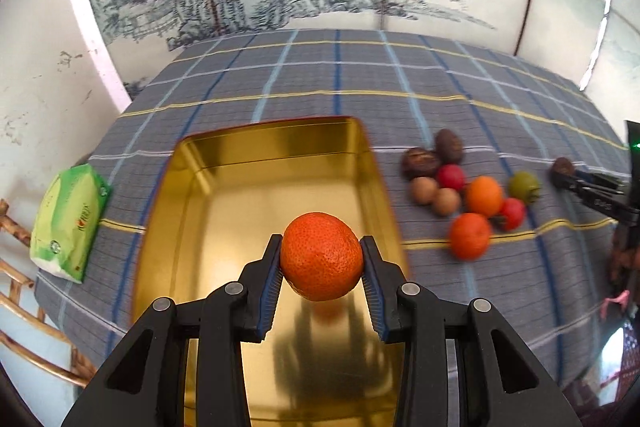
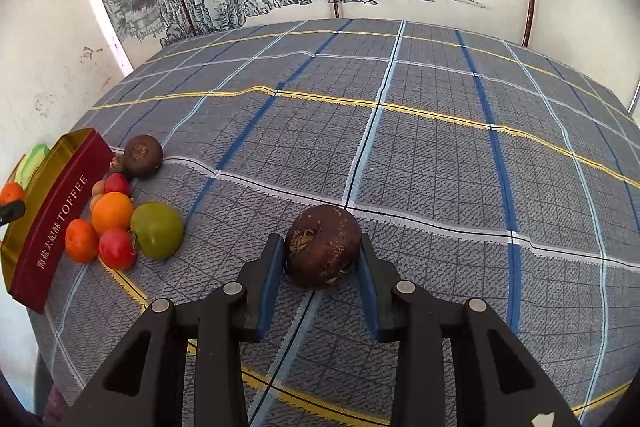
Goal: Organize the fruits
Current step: 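Carry the orange in the left tool over the gold tray, then open the left tool to drop the orange into the tray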
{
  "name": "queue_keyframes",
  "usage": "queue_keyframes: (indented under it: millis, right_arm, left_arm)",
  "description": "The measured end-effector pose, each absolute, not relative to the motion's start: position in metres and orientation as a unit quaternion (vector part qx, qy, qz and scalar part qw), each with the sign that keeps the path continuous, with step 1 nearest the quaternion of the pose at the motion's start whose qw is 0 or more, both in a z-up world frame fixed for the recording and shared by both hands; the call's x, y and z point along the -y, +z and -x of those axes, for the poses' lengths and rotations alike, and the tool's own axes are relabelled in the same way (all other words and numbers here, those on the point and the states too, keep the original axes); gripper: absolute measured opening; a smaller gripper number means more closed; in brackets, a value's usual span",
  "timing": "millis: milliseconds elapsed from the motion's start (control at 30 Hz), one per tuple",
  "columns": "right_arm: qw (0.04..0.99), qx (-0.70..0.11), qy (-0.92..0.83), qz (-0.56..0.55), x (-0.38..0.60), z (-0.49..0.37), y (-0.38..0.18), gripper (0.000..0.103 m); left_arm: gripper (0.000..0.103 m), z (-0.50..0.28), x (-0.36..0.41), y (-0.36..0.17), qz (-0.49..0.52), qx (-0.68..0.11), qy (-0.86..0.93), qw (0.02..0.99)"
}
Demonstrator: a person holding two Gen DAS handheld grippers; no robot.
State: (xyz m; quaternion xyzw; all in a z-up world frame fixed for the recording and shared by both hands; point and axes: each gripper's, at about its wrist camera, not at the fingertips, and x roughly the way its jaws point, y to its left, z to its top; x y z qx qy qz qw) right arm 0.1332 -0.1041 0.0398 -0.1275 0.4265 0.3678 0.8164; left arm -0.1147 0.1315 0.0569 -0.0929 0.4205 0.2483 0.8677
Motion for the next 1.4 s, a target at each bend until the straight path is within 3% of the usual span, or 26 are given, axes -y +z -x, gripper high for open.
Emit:
queue_keyframes:
  millis: [700, 1400]
  right_arm:
    - [0.821, -0.421, 0.355, 0.152, 0.099, -0.13, 0.04, 0.033]
    - [0.821, -0.42, 0.355, 0.152, 0.099, -0.13, 0.039, 0.033]
  left_arm:
    - [0.039, 0.095, -0.198, 0.024, 0.09, -0.482, 0.277, 0.826]
    - [0.041, 0.095, -0.206, 0.037, 0.099, -0.48, 0.312, 0.814]
